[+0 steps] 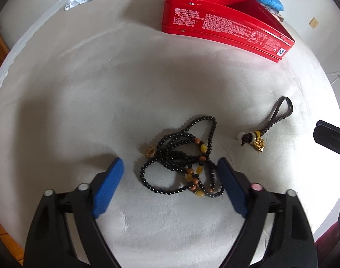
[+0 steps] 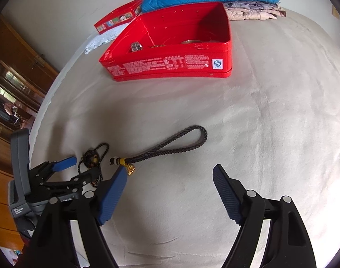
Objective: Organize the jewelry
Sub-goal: 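Grasp the black bead necklace with the left tool while the right tool grasps the cord keychain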
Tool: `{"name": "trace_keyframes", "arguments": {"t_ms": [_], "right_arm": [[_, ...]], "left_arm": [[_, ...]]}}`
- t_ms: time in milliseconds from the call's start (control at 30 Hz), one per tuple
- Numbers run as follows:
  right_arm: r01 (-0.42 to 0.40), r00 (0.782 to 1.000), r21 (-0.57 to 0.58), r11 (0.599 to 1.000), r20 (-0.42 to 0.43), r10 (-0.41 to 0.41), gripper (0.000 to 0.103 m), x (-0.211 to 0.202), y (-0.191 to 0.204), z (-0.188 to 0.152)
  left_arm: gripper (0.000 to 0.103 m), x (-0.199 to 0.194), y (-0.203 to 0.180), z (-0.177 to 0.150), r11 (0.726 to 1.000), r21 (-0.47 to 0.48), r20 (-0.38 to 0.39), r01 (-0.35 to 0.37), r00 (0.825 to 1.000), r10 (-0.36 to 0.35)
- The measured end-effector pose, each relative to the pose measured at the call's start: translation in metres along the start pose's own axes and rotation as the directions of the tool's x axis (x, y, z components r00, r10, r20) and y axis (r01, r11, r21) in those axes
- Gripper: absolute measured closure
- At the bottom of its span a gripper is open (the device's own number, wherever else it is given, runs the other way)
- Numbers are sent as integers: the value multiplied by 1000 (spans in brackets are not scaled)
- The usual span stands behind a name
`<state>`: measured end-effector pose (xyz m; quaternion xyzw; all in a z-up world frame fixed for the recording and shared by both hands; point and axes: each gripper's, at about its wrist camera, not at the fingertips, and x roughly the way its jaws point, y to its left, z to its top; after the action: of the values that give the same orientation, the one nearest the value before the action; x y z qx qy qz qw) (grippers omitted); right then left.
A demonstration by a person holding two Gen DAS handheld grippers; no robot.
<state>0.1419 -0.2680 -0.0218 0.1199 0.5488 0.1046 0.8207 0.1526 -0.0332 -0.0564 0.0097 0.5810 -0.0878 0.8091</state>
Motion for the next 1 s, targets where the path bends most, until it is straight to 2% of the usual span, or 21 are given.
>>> {"name": "trace_keyframes", "arguments": {"t_ms": [300, 333, 367, 600, 767, 1000], "right_arm": [[-14, 999, -24, 1000, -32, 13, 31, 8, 17, -2], [-18, 999, -29, 999, -38, 17, 32, 10, 20, -1], [-23, 999, -34, 999, -42, 22, 35, 11, 23, 0], [-27, 998, -108, 994, -53, 21, 44, 21, 50, 16], [-69, 992, -150, 986, -111, 52, 49, 39, 68, 19], [-49, 989, -230, 972, -146, 15, 50, 56, 89, 20]], "left_arm": [[76, -2, -10, 2, 996, 66, -5, 60, 998, -59], [89, -2, -9, 1, 995, 64, -5, 73, 997, -72], [94, -1, -8, 2, 994, 58, -11, 93, 996, -92], [99, -4, -4, 1, 991, 32, 1, 130, 992, -130], [99, -16, 12, 1, 994, 6, 47, 113, 992, -114], [99, -33, 42, 5, 995, -49, 109, 87, 991, -82]]}}
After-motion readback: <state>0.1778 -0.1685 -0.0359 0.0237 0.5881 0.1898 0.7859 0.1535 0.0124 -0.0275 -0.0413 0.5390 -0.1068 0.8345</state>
